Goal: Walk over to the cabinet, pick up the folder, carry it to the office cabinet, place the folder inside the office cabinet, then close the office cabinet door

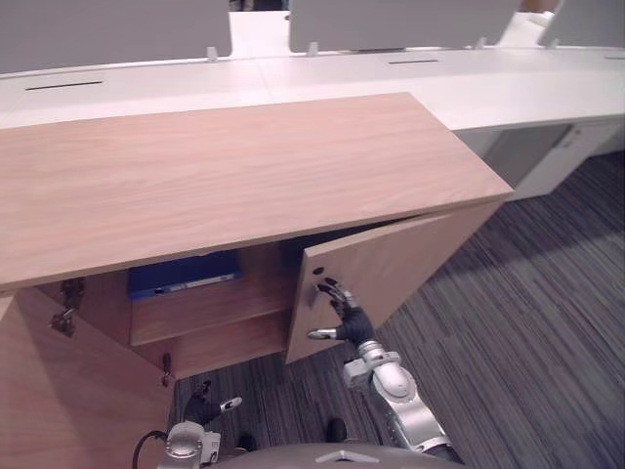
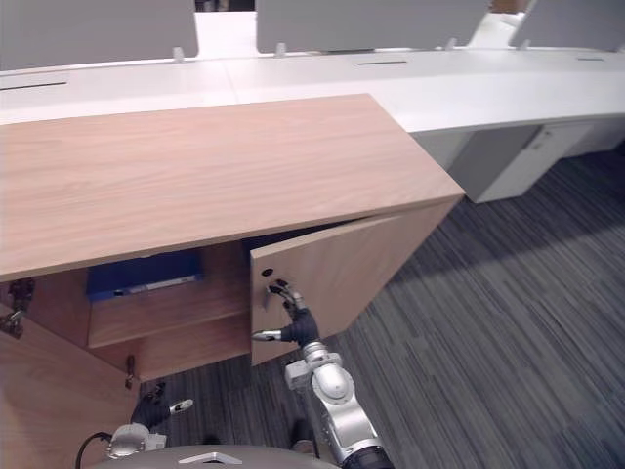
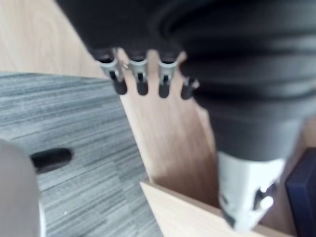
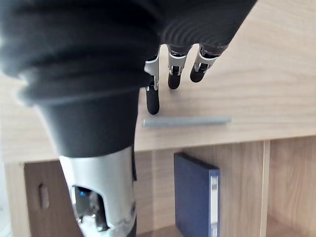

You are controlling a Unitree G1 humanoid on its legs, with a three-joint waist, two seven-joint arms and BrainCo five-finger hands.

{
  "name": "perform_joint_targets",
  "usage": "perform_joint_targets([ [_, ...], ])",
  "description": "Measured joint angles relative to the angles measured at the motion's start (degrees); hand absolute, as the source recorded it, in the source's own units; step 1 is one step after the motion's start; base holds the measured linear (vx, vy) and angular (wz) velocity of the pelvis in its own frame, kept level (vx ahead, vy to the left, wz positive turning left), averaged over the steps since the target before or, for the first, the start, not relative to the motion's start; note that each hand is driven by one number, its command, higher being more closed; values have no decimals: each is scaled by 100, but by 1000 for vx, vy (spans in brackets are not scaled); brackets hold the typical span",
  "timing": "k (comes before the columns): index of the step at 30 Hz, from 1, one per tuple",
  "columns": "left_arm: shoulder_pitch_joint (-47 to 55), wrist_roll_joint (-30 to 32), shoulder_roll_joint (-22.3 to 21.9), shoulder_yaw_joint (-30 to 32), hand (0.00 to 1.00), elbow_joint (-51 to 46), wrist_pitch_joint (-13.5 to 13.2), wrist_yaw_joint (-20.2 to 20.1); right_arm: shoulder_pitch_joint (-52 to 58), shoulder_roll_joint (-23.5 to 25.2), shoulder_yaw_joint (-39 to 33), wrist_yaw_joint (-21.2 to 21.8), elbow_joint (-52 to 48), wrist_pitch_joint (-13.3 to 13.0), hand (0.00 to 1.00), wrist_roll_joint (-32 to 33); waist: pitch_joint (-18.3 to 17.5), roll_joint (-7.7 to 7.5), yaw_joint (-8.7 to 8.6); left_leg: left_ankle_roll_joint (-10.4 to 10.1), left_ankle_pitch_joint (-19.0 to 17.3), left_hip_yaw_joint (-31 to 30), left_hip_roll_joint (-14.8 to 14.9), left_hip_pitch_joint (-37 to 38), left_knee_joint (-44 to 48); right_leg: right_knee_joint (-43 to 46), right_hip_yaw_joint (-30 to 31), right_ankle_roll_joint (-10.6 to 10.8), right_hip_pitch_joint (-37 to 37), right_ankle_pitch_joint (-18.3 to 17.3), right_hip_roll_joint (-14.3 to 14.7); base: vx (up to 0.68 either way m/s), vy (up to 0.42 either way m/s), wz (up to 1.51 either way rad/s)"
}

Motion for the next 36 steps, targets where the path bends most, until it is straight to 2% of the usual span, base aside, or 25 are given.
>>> perform_joint_targets([
  [5,-19,-57,32,139,0,-32,0,6,38,14,-546,-85,836,55,0,-139,-4,-42,27,16,-22,-353,-32,-17,-1,-11,-306,-32,174,-120,-24,80,1,35],
  [12,31,-215,25,195,0,-51,0,11,151,31,-1065,-234,2039,199,0,-353,4,-42,35,14,-22,-519,8,26,-1,-15,-368,-93,322,-167,15,30,-18,17],
  [21,25,-294,-40,400,0,146,15,23,264,241,-1298,-307,3400,405,0,-579,44,-42,-45,-8,17,-371,49,90,-9,-17,-192,-161,314,-204,48,-77,-24,-6],
  [31,86,-439,-38,511,0,144,20,31,226,243,-1493,-473,3539,502,0,-689,93,-11,-91,-48,-17,-165,51,71,-1,9,168,-72,130,-94,82,-38,2,-15],
  [36,49,-462,-35,645,0,108,24,164,90,244,-1507,-497,3540,503,0,-728,134,22,-52,-48,-23,-424,68,-150,52,540,123,-18,-188,-375,32,19,-10,29],
])
